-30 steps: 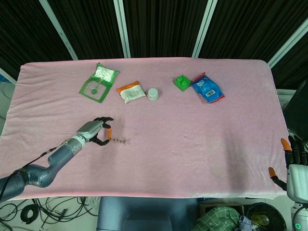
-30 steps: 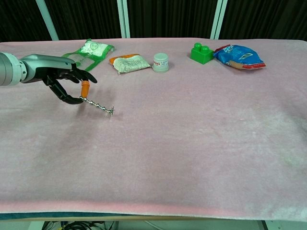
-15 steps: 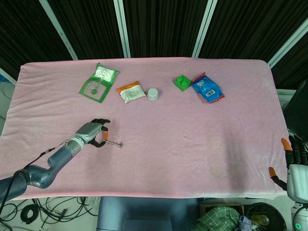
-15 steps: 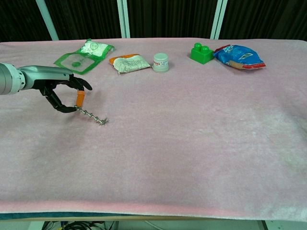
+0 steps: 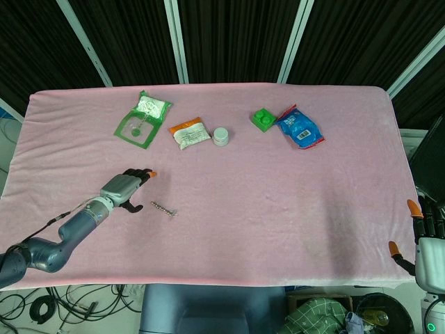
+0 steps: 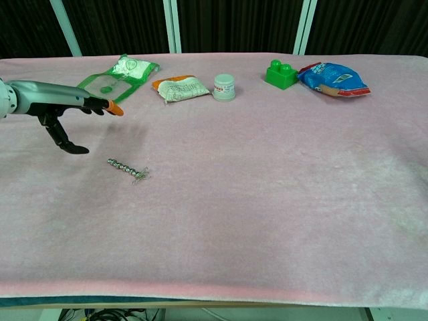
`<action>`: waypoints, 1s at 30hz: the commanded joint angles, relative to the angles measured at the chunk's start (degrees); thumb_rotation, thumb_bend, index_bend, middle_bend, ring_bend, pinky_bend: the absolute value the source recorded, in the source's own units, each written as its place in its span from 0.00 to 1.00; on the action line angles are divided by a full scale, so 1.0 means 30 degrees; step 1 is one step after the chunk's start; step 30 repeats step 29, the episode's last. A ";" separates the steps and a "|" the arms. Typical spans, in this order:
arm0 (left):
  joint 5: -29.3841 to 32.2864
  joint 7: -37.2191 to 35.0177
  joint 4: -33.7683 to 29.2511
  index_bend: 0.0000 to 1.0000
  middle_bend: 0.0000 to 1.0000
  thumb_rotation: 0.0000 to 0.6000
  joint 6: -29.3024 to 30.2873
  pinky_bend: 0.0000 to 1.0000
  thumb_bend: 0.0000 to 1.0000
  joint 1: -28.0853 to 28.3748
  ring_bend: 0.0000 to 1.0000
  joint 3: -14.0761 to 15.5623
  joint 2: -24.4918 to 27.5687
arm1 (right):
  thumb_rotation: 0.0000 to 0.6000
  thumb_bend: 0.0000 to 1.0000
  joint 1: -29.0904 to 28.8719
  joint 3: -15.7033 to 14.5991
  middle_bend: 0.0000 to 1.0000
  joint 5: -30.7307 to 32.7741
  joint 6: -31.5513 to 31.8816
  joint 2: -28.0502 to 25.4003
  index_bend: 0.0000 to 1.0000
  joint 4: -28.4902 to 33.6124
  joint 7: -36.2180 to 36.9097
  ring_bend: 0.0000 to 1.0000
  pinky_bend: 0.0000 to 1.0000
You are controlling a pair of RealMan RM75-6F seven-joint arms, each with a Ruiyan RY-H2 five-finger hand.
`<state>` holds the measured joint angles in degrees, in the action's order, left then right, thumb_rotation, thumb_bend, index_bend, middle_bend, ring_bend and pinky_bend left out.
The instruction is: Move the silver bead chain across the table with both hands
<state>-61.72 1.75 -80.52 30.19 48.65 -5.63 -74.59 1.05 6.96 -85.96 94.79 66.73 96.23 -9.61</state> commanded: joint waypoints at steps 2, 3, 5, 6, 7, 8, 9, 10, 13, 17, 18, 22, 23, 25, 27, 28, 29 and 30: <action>-0.0110 0.2526 -0.2854 0.06 0.00 1.00 0.3426 0.00 0.27 -0.0562 0.00 -0.0016 0.2281 | 1.00 0.20 -0.0006 0.0029 0.00 0.0080 -0.0049 -0.0035 0.00 -0.0074 0.0084 0.00 0.17; -0.0133 0.3408 -0.3615 0.06 0.00 1.00 0.4513 0.00 0.26 -0.0844 0.00 0.0058 0.2766 | 1.00 0.19 -0.0014 0.0025 0.00 0.0096 -0.0086 -0.0052 0.00 -0.0114 0.0118 0.00 0.17; -0.0211 0.5301 -0.5159 0.06 0.00 1.00 0.7083 0.00 0.26 -0.1634 0.00 0.0198 0.3702 | 1.00 0.19 -0.0060 -0.0019 0.00 0.0081 -0.0223 -0.0088 0.00 -0.0221 0.0133 0.00 0.17; -0.0229 0.6097 -0.5915 0.06 0.00 1.00 0.8334 0.00 0.26 -0.2090 0.00 0.0258 0.4048 | 1.00 0.19 -0.0080 -0.0035 0.00 0.0075 -0.0273 -0.0086 0.00 -0.0268 0.0122 0.00 0.17; -0.0379 0.6775 -0.6646 0.06 0.00 1.00 0.9564 0.00 0.26 -0.2600 0.00 0.0360 0.4417 | 1.00 0.19 -0.0103 -0.0054 0.00 0.0063 -0.0323 -0.0077 0.00 -0.0318 0.0085 0.00 0.17; -0.0648 0.7260 -0.7371 0.06 0.00 1.00 1.0673 0.00 0.26 -0.3157 0.00 0.0533 0.4790 | 1.00 0.19 -0.0134 -0.0061 0.00 0.0061 -0.0374 -0.0050 0.00 -0.0383 0.0040 0.00 0.17; -0.0946 0.7565 -0.7962 0.06 0.00 1.00 1.1622 0.00 0.26 -0.3694 0.00 0.0713 0.5112 | 1.00 0.19 -0.0160 -0.0064 0.00 0.0059 -0.0410 -0.0018 0.00 -0.0449 -0.0005 0.00 0.17; -0.1297 0.7701 -0.8435 0.06 0.00 1.00 1.2505 0.00 0.25 -0.4240 0.00 0.0893 0.5375 | 1.00 0.19 -0.0181 -0.0063 0.00 0.0066 -0.0435 0.0018 0.00 -0.0506 -0.0056 0.00 0.17; -0.2900 0.7068 -0.9392 0.06 0.00 1.00 1.5051 0.00 0.25 -0.6298 0.00 0.1805 0.6277 | 1.00 0.18 -0.0238 -0.0099 0.00 0.0035 -0.0518 0.0105 0.00 -0.0731 -0.0227 0.00 0.17; -0.4976 0.5012 -0.9189 0.06 0.00 1.00 1.7548 0.00 0.24 -0.8718 0.00 0.2968 0.6853 | 1.00 0.17 -0.0314 -0.0166 0.00 0.0111 -0.0799 0.0042 0.00 -0.0893 -0.0162 0.00 0.17; -0.5533 0.4453 -0.8926 0.06 0.00 1.00 1.8128 0.00 0.24 -0.9309 0.00 0.3273 0.6874 | 1.00 0.17 -0.0320 -0.0164 0.00 0.0100 -0.0795 0.0030 0.00 -0.0923 -0.0139 0.00 0.17; -0.7226 0.2068 -0.7398 0.06 0.00 1.00 2.0459 0.00 0.24 -1.1803 0.00 0.4388 0.6606 | 1.00 0.17 -0.0341 -0.0172 0.00 -0.0025 -0.0727 0.0035 0.00 -0.1024 -0.0080 0.00 0.17; -0.7466 0.1697 -0.6941 0.06 0.00 1.00 2.0760 0.00 0.24 -1.2190 0.00 0.4528 0.6473 | 1.00 0.17 -0.0348 -0.0183 0.00 -0.0061 -0.0717 0.0047 0.00 -0.1051 -0.0087 0.00 0.17; -0.7727 0.1135 -0.6091 0.06 0.00 1.00 2.1095 0.00 0.24 -1.2777 0.00 0.4684 0.6170 | 1.00 0.17 -0.0363 -0.0208 0.00 -0.0138 -0.0705 0.0069 0.00 -0.1076 -0.0044 0.00 0.17; -0.7813 0.0631 -0.5275 0.06 0.00 1.00 2.1146 0.00 0.24 -1.3195 0.00 0.4702 0.5871 | 1.00 0.17 -0.0368 -0.0228 0.00 -0.0187 -0.0688 0.0079 0.00 -0.1097 -0.0053 0.00 0.17; -0.7778 0.0471 -0.5021 0.06 0.00 1.00 2.1091 0.00 0.24 -1.3303 0.00 0.4656 0.5773 | 1.00 0.17 -0.0376 -0.0229 0.00 -0.0213 -0.0677 0.0084 0.00 -0.1095 -0.0034 0.00 0.17; -0.7745 0.0320 -0.4825 0.06 0.00 1.00 2.1021 0.00 0.24 -1.3380 0.00 0.4590 0.5697 | 1.00 0.17 -0.0375 -0.0237 0.00 -0.0253 -0.0653 0.0080 0.00 -0.1082 -0.0009 0.00 0.17; -0.7745 0.0320 -0.4825 0.06 0.00 1.00 2.1021 0.00 0.24 -1.3380 0.00 0.4590 0.5697 | 1.00 0.17 -0.0375 -0.0237 0.00 -0.0253 -0.0653 0.0080 0.00 -0.1082 -0.0009 0.00 0.17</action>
